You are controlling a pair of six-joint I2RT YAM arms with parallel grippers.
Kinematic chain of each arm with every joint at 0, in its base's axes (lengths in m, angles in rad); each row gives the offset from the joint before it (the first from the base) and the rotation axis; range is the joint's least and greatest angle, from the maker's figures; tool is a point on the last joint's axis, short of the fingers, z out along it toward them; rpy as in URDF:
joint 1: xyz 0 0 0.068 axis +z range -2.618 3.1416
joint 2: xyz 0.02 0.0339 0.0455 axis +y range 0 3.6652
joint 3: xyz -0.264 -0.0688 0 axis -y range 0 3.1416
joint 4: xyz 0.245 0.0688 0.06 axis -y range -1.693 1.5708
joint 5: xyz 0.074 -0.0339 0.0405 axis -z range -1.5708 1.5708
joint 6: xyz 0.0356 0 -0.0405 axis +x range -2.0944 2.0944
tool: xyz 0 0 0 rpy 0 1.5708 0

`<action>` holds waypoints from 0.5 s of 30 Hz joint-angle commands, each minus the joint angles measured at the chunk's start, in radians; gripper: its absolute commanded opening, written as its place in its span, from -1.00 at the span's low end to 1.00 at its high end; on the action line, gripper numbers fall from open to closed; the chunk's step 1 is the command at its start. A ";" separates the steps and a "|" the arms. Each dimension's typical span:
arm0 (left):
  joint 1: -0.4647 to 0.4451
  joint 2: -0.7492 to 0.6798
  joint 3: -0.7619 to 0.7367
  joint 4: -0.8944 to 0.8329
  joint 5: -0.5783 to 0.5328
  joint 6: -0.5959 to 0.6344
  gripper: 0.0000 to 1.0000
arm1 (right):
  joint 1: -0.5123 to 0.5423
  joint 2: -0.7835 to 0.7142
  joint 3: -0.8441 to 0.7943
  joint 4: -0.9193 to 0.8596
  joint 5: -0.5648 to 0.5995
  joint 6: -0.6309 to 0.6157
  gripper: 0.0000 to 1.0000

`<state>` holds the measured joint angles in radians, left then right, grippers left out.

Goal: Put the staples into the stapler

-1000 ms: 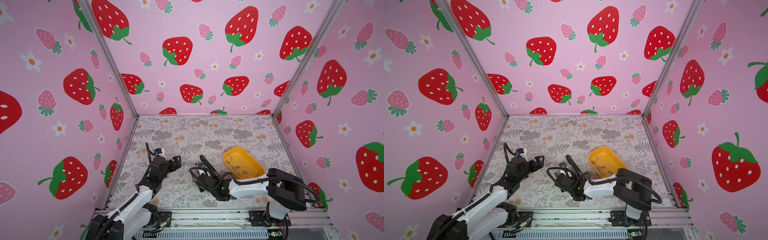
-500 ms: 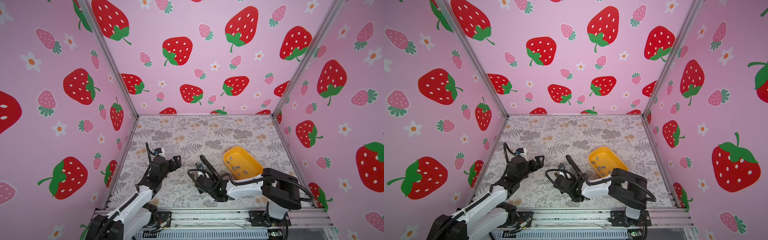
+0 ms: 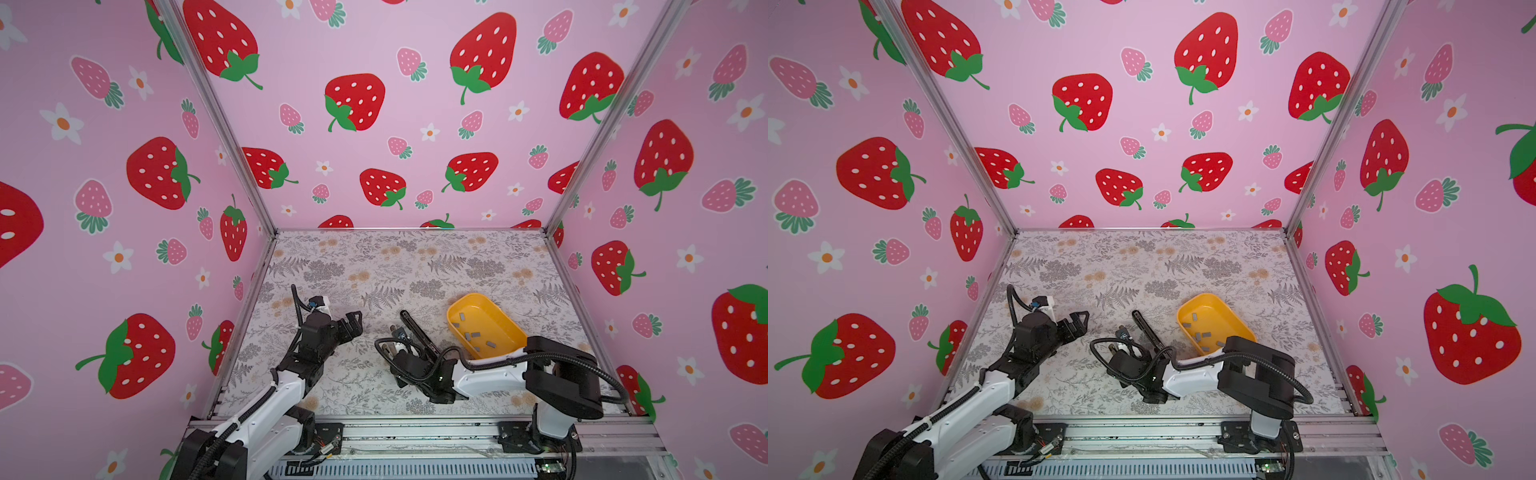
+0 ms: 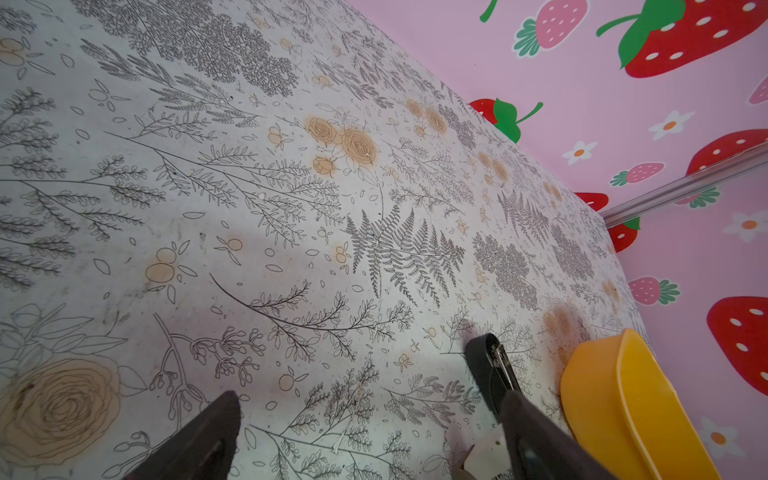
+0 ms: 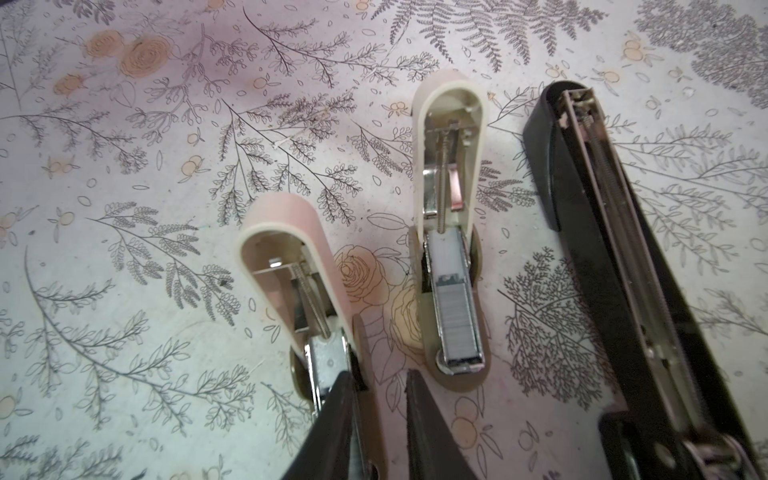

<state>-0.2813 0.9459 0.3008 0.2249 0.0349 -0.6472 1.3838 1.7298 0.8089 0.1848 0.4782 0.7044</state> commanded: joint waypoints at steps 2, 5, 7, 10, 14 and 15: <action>-0.001 -0.005 0.056 -0.012 0.040 0.036 0.98 | 0.008 -0.107 -0.050 0.019 0.005 -0.013 -0.44; -0.007 -0.011 0.061 -0.024 0.052 0.048 0.97 | 0.009 -0.169 -0.118 0.093 -0.016 -0.046 -0.31; -0.007 -0.012 0.061 -0.024 0.054 0.052 0.93 | 0.009 -0.197 -0.166 0.154 -0.045 -0.068 -0.24; -0.007 -0.004 0.057 -0.009 0.058 0.049 0.81 | 0.011 -0.199 -0.215 0.221 -0.093 -0.098 -0.15; -0.007 0.023 0.067 -0.007 0.063 0.057 0.69 | 0.012 -0.163 -0.244 0.269 -0.139 -0.120 -0.11; -0.007 0.032 0.073 -0.010 0.065 0.058 0.68 | 0.012 -0.151 -0.249 0.285 -0.155 -0.126 -0.08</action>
<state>-0.2863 0.9596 0.3271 0.2123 0.0887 -0.6033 1.3880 1.5524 0.5770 0.3904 0.3775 0.6056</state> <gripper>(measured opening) 0.845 0.451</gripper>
